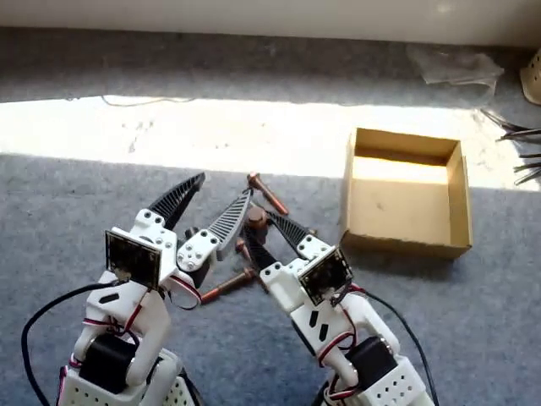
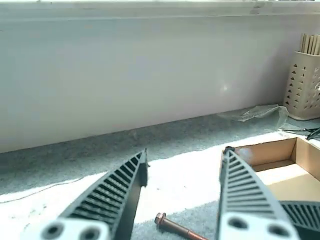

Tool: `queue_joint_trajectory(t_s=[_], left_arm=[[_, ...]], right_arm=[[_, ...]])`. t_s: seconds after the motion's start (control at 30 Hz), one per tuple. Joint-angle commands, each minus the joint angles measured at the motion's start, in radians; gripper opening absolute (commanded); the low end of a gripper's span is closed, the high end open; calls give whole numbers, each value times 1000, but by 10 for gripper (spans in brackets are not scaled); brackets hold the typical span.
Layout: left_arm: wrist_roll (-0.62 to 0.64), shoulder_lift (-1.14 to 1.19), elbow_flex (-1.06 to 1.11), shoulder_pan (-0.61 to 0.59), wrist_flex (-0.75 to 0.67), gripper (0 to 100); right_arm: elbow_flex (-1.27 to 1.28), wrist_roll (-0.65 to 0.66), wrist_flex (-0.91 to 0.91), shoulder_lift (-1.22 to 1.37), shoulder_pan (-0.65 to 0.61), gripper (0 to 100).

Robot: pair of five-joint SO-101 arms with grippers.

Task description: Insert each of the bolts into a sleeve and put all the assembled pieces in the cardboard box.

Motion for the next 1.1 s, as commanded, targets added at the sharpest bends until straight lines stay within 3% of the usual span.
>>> queue_joint_trajectory(t_s=[0.0, 0.13, 0.27, 0.5, 0.73, 0.83, 1.07], left_arm=[[3, 1, -127, -45, 103, 117], [3, 1, -151, -114, 163, 4], [3, 1, -139, -191, 209, 13], [3, 1, -127, -318, 347, 14], [-3, -1, 21, -326, 356, 14], [-3, -1, 36, -326, 356, 14], [-3, -1, 76, -328, 356, 14]], right_arm=[[114, 12, 8, -13, 62, 4], [113, 12, 13, -13, 140, 4], [111, 12, 39, -13, 186, 4], [-33, 14, 254, -5, 252, 4], [-254, 17, 506, -2, 414, 4], [-329, 83, 567, 22, 456, 4], [-553, 120, 579, 395, 564, 4]])
